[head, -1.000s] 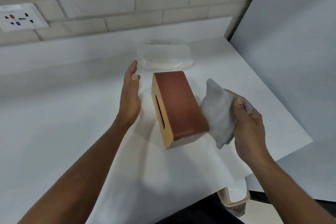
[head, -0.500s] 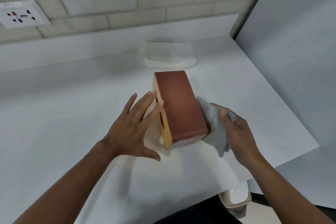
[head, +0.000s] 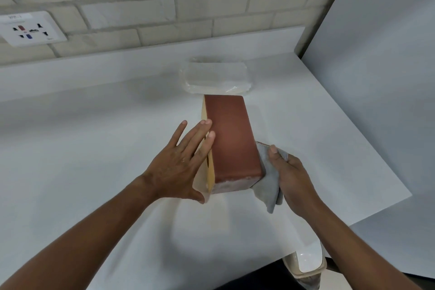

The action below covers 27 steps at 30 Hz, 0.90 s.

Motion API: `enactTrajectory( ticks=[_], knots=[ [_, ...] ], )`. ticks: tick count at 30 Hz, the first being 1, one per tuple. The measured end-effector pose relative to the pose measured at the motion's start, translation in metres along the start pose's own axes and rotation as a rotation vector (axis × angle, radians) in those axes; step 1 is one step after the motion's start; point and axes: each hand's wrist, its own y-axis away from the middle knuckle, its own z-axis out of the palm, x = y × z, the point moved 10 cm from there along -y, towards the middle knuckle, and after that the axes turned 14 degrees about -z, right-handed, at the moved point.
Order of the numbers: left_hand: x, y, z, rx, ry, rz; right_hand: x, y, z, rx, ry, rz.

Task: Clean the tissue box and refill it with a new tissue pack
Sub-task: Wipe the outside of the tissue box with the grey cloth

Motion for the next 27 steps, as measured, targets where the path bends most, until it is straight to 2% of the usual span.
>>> enactTrajectory(
  ticks=[5,13,16,21,24,27],
  knots=[
    [-0.001,-0.011,-0.015,0.038,0.017,-0.049,-0.009,-0.008,-0.006,0.028,-0.042,0.009],
    [0.003,-0.025,-0.055,0.067,0.201,-0.113,-0.055,-0.022,-0.024,0.05,0.008,-0.149],
    [0.008,-0.02,-0.06,0.073,0.262,-0.104,-0.055,-0.02,-0.023,0.043,-0.023,-0.135],
    [-0.002,-0.032,-0.086,0.104,0.623,-0.145,-0.051,-0.014,-0.01,-0.005,-0.087,-0.117],
    [0.002,-0.04,-0.091,0.063,0.627,-0.133,-0.048,-0.017,-0.011,0.062,-0.154,-0.085],
    [-0.004,-0.047,-0.094,0.056,0.654,-0.208,-0.048,-0.023,-0.014,0.122,-0.248,-0.046]
  ],
)
